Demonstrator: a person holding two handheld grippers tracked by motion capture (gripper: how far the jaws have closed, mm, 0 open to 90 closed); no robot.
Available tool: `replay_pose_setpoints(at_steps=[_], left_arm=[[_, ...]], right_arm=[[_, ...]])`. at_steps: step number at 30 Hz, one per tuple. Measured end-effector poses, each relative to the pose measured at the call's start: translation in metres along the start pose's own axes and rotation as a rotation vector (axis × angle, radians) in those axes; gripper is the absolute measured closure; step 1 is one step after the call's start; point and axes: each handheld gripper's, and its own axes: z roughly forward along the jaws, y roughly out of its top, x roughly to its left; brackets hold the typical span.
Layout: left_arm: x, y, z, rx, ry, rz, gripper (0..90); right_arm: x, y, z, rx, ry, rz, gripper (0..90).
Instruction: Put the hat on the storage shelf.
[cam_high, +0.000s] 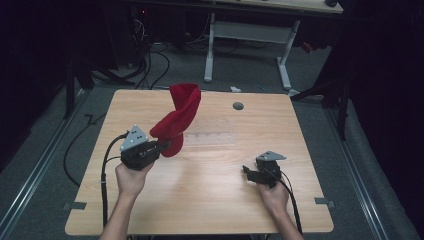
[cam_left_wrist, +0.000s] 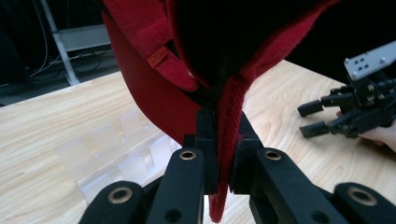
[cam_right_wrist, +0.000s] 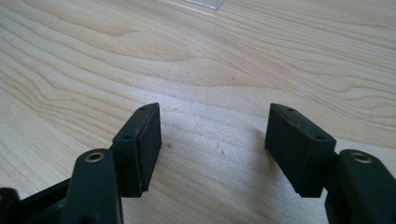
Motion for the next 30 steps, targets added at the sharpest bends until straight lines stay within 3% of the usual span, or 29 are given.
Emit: replay_pose_setpoints(at_steps=[10, 19, 25, 30], left_arm=[[0.015, 0.012, 0.009, -0.041, 0.039, -0.047, 85.0], [0.026, 0.019, 0.021, -0.075, 0.086, -0.032, 85.0], [0.038, 0.024, 0.025, -0.11, 0.138, -0.046, 85.0], [0.046, 0.025, 0.026, -0.121, 0.149, -0.051, 85.0]], right_arm=[[0.0, 0.0, 0.0, 0.0, 0.001, 0.0, 35.6], [0.0, 0.0, 0.0, 0.001, 0.002, -0.002, 35.0], [0.001, 0.0, 0.0, 0.002, 0.003, -0.001, 34.9], [0.001, 0.0, 0.0, 0.002, 0.003, 0.0, 34.9]])
